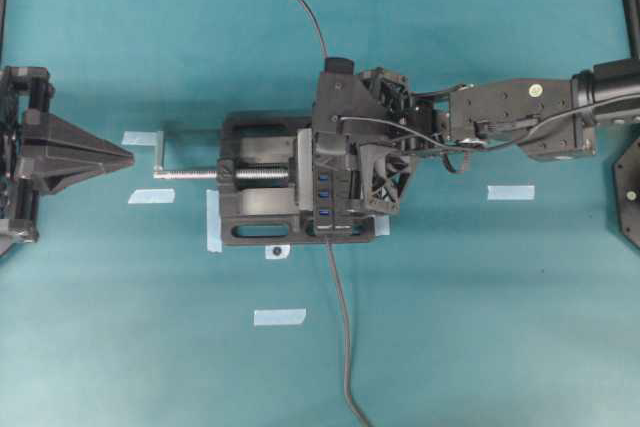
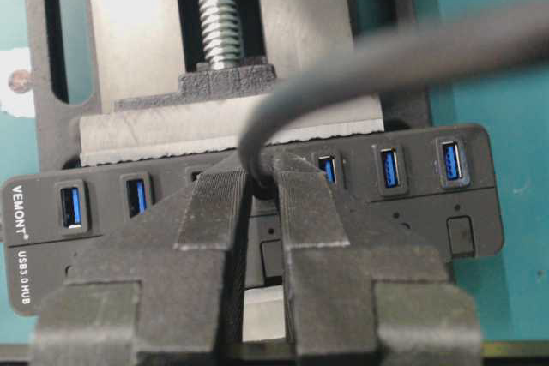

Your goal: Insert the USB into the center port of the fixed hub

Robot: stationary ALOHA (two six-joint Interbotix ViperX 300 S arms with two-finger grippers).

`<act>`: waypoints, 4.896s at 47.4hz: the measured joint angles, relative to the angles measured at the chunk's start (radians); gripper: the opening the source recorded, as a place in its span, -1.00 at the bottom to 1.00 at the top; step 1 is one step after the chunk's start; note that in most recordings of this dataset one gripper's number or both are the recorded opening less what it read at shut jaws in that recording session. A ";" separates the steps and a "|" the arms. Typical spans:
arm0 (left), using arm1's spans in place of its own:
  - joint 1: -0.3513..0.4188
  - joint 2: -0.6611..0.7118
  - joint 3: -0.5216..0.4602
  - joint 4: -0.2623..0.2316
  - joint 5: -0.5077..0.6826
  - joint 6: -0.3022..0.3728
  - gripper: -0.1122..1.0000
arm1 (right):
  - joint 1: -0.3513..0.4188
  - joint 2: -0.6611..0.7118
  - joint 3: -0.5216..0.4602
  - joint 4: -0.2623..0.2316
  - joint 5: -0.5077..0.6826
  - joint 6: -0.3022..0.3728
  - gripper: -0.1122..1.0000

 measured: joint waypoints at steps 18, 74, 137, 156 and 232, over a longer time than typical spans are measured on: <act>0.000 -0.002 0.000 0.000 0.000 0.000 -0.78 | 0.000 0.000 -0.008 0.000 0.003 0.002 -0.67; 0.000 -0.002 0.000 0.000 0.000 -0.015 -0.78 | 0.006 -0.011 -0.015 0.002 0.015 0.002 0.63; 0.000 -0.002 0.000 0.000 0.000 -0.015 -0.78 | 0.006 -0.325 0.202 0.002 -0.080 0.002 0.63; 0.000 -0.002 0.000 0.000 0.000 -0.015 -0.78 | 0.006 -0.411 0.275 0.002 -0.155 0.002 0.63; 0.000 -0.003 0.000 0.000 0.000 -0.017 -0.78 | 0.006 -0.844 0.522 0.002 -0.164 0.002 0.63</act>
